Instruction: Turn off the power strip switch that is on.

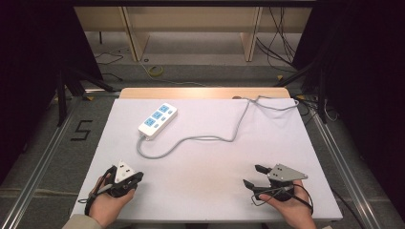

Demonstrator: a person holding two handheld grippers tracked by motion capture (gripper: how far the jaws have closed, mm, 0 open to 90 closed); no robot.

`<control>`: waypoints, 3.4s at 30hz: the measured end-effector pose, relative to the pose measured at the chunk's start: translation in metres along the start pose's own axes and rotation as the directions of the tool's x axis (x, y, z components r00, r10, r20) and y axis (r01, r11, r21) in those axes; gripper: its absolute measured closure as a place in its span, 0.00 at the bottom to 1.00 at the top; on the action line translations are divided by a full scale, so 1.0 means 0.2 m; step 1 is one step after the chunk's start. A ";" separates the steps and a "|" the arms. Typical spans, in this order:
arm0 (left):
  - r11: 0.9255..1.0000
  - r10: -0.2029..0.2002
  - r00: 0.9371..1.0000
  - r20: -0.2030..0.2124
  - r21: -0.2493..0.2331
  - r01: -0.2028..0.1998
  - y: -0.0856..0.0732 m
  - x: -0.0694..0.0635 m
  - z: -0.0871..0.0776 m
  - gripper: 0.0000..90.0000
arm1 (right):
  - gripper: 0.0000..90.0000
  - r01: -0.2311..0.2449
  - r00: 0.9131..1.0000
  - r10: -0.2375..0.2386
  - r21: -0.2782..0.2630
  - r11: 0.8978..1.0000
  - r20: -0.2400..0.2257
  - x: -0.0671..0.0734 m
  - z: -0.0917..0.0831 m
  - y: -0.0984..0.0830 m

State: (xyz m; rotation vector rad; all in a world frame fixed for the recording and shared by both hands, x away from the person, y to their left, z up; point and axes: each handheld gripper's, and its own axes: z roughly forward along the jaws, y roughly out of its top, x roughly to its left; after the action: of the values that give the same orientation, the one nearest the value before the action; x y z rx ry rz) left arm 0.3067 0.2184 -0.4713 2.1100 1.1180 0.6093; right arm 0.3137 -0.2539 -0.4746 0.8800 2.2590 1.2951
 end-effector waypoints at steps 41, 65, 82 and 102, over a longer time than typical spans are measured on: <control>1.000 -0.011 1.000 -0.023 -0.009 0.010 0.09 0.03 0.00 1.00 | 0.35 0.004 1.000 -0.004 0.010 1.000 -0.001 0.00 0.01 0.00; 1.000 -0.021 0.999 -0.038 0.004 0.021 0.15 0.06 0.03 1.00 | 0.35 0.008 1.000 -0.008 0.011 1.000 -0.004 0.01 0.01 0.00; 1.000 -0.015 0.999 -0.052 0.010 0.015 0.20 0.08 0.07 1.00 | 0.34 0.005 1.000 -0.005 0.010 1.000 -0.007 0.01 0.01 0.00; 1.000 -0.025 0.998 -0.062 0.010 0.026 0.23 0.11 0.10 1.00 | 0.34 0.008 1.000 -0.008 0.012 1.000 -0.008 0.01 0.02 0.00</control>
State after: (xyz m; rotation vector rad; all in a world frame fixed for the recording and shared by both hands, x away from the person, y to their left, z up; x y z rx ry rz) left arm 0.3558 0.2103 -0.4481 2.0951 1.1831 0.6620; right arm 0.3147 -0.2507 -0.4758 0.8702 2.2759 1.2852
